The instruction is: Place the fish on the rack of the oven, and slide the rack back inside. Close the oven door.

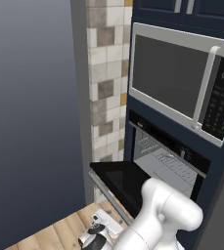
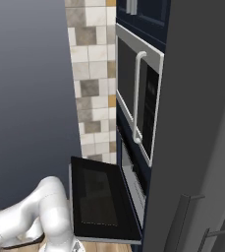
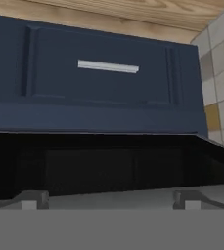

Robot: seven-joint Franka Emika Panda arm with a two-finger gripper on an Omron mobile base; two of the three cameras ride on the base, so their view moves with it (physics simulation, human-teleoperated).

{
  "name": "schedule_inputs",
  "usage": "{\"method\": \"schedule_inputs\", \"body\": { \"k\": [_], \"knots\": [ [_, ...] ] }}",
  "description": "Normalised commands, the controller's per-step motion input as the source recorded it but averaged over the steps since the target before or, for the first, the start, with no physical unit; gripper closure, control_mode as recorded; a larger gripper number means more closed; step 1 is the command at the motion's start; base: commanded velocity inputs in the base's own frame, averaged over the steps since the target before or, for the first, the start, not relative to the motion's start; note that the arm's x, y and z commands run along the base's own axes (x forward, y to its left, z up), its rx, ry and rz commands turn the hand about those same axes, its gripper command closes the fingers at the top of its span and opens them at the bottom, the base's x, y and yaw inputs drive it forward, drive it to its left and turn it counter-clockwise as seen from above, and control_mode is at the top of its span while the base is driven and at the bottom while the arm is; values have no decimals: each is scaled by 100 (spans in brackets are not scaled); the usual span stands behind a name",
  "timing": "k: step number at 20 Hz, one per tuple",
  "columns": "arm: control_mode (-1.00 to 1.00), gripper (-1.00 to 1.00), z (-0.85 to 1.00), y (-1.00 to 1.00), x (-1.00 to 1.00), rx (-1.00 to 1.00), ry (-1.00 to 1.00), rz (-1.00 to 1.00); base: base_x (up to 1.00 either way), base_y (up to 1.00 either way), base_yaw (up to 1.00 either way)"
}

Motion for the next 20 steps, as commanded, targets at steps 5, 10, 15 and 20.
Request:
{"method": "schedule_inputs", "body": {
  "k": [5,10,15,20],
  "knots": [
    [-100,-100,-100,37,99,-25,-5,-10,0,0,0],
    [-100,-100,-100,44,99,-29,-4,-11,0,0,0],
    [-100,-100,-100,39,99,-31,-4,-14,0,0,0],
    [-100,-100,-100,4,70,-36,-16,-26,0,0,0]
  ]
}}
